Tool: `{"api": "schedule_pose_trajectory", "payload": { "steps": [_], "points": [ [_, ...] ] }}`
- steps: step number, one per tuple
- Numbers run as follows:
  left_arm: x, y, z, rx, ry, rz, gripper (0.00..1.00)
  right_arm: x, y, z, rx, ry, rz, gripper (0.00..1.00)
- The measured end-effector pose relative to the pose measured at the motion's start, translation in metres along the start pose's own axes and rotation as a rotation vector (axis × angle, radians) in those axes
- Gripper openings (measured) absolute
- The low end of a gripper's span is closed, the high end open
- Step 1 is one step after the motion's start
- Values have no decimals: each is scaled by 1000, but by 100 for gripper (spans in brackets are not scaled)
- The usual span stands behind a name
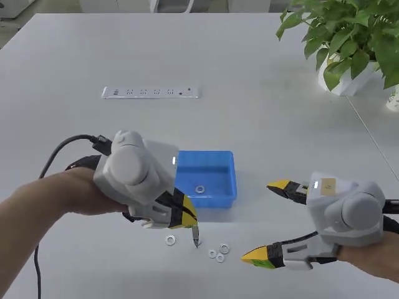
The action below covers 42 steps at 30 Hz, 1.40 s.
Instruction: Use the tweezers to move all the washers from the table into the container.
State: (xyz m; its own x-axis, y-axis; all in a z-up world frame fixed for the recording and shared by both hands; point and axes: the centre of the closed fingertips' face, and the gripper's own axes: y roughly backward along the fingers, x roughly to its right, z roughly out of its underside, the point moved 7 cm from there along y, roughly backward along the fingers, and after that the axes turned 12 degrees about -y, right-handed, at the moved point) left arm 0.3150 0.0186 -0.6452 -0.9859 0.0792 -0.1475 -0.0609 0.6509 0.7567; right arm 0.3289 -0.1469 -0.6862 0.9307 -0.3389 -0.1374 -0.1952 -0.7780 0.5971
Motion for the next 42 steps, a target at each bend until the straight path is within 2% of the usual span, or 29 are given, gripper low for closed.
{"api": "schedule_pose_trajectory", "payload": {
  "steps": [3, 11, 15, 20, 30, 42],
  "points": [
    [0, 0, 0, 3, 2, -1, 4, -5, -8, 0, -10, 49, -33, 70],
    [1, 0, 0, 6, 5, 0, 4, -14, -31, -8, -33, 120, -118, 50],
    [2, -1, 0, 6, 6, 1, 4, -19, -43, -11, -49, 169, -162, 42],
    [2, -1, -1, 7, 6, 3, 4, -24, -58, -10, -71, 213, -187, 34],
    [2, -2, -2, 10, 3, 2, 4, -28, -79, -12, -100, 257, -217, 25],
    [2, -1, -3, 9, 3, 4, 4, -31, -91, -12, -120, 271, -237, 16]
  ]
}}
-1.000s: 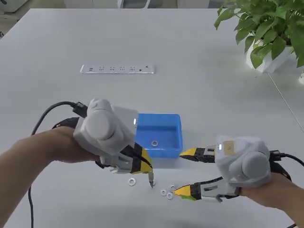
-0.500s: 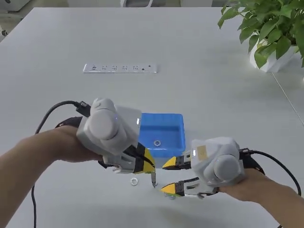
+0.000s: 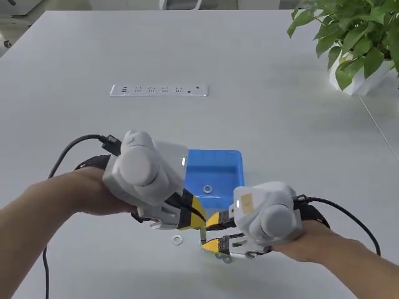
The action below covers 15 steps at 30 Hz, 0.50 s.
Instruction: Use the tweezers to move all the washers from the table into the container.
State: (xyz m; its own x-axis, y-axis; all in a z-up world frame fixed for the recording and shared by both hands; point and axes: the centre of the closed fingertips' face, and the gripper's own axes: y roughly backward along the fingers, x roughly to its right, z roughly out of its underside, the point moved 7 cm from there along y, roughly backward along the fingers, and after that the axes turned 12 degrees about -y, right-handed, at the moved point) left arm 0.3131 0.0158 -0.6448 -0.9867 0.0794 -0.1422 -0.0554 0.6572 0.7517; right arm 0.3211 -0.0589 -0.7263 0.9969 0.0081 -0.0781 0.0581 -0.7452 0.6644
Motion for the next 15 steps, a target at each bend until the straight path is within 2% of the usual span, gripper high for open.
{"api": "schedule_pose_trajectory", "payload": {
  "steps": [15],
  "points": [
    [0, 1, 1, 0, 4, 0, 4, -3, -4, -2, -8, -5, 1, 9]
  ]
}}
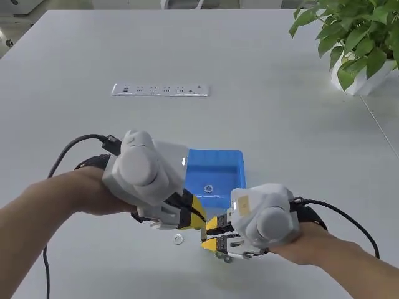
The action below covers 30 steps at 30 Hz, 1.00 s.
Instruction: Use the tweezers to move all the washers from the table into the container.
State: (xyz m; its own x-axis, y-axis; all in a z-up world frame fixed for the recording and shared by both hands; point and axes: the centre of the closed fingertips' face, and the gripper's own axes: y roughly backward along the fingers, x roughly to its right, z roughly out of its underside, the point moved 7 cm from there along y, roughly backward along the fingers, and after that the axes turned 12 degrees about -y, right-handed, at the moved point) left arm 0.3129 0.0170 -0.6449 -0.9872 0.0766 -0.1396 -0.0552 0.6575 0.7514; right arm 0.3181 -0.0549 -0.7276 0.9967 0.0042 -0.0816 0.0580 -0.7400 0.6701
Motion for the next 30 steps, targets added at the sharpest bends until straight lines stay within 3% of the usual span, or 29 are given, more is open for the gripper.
{"api": "schedule_pose_trajectory", "payload": {
  "steps": [20, 26, 30],
  "points": [
    [1, 2, -3, -14, -21, -2, 5, -1, 2, -3, 14, -27, 3, 7],
    [0, 9, -3, 6, 2, -28, 12, -1, 6, -10, 25, -17, 4, 7],
    [-1, 16, -3, 25, 39, -54, 22, -1, 12, -14, 28, -14, 10, 7]
  ]
}}
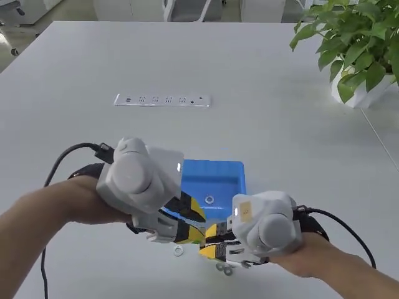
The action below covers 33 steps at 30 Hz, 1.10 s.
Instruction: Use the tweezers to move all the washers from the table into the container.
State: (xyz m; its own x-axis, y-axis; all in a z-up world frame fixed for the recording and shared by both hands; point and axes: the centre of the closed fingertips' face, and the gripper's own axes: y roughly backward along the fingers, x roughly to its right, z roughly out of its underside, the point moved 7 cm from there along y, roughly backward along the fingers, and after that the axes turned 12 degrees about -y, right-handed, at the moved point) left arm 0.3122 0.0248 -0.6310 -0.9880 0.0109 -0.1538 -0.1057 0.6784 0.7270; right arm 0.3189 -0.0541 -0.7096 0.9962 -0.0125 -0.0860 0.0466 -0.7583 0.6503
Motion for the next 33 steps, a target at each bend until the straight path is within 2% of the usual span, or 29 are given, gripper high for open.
{"api": "schedule_pose_trajectory", "payload": {
  "steps": [5, 8, 12, 21, 26, 33],
  "points": [
    [2, 9, 6, 31, 67, -36, 32, 1, 8, -6, 6, 2, 6, 7],
    [5, 13, 9, 69, 119, -55, 43, 0, 12, -10, 13, -1, 11, 7],
    [9, 21, 16, 127, 171, -111, 52, 0, 19, -16, 19, 1, 13, 7],
    [22, 32, 41, 155, 263, -199, 67, 5, 31, -31, 30, 19, 27, 8],
    [27, 42, 54, 179, 302, -273, 79, 11, 38, -39, 45, 17, 30, 8],
    [33, 49, 61, 188, 338, -333, 90, 21, 46, -50, 71, 16, 45, 8]
  ]
}}
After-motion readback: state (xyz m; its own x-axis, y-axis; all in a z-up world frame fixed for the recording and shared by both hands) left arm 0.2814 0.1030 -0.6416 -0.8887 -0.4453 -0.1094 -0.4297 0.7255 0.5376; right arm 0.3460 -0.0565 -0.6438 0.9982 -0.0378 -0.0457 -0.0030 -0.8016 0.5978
